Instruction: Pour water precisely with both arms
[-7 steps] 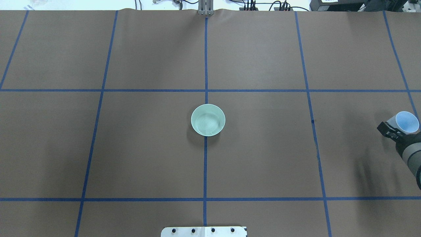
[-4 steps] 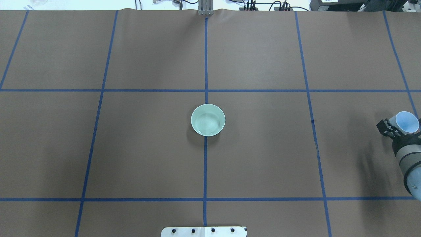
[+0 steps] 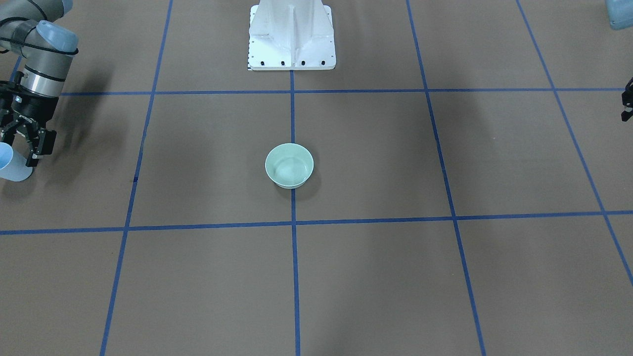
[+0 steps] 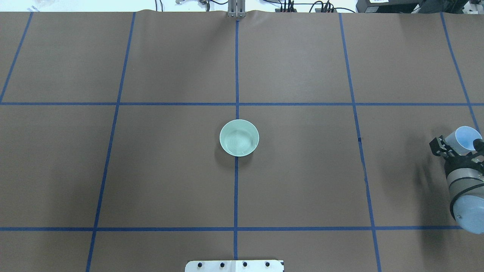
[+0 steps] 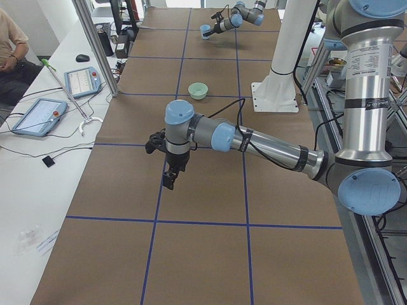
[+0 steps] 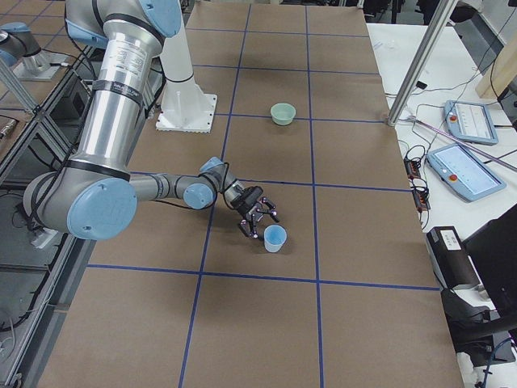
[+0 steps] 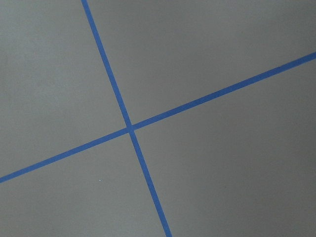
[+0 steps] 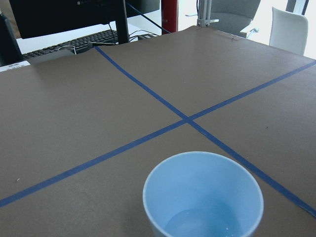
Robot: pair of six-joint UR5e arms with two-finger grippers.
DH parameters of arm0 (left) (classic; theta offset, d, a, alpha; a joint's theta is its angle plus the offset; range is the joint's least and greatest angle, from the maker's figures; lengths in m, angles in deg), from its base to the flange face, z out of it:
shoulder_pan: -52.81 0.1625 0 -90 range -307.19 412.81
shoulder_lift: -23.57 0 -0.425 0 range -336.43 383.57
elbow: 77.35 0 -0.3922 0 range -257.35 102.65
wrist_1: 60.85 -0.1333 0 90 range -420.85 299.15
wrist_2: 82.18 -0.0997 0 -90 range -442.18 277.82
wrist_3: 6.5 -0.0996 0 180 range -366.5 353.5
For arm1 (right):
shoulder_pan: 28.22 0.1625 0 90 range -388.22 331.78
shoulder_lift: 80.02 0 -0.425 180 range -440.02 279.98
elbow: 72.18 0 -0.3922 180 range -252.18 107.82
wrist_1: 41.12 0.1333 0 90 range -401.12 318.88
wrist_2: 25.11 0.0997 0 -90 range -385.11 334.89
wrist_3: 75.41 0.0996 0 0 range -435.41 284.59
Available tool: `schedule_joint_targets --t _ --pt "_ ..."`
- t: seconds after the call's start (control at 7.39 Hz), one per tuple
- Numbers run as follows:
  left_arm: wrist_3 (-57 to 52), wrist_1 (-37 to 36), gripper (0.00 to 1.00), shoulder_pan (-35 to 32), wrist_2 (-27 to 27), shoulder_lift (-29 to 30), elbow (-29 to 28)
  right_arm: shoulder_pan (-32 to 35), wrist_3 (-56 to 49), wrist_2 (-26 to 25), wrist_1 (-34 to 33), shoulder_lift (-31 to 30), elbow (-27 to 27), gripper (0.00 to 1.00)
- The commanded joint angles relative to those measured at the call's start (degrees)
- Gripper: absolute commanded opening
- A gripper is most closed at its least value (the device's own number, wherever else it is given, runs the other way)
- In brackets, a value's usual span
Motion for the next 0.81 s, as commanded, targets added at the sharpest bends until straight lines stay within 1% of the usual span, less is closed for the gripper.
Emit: schedule_joint_targets --t 0.0,0.68 --pt "0.0 0.0 1.00 0.0 0.0 0.0 -0.1 -0.1 0.2 -2.0 0.0 0.1 2.1 1.00" --pt "0.0 0.0 1.00 0.0 0.0 0.0 -0.1 0.0 0.2 -4.6 0.1 1.7 6.4 1.00"
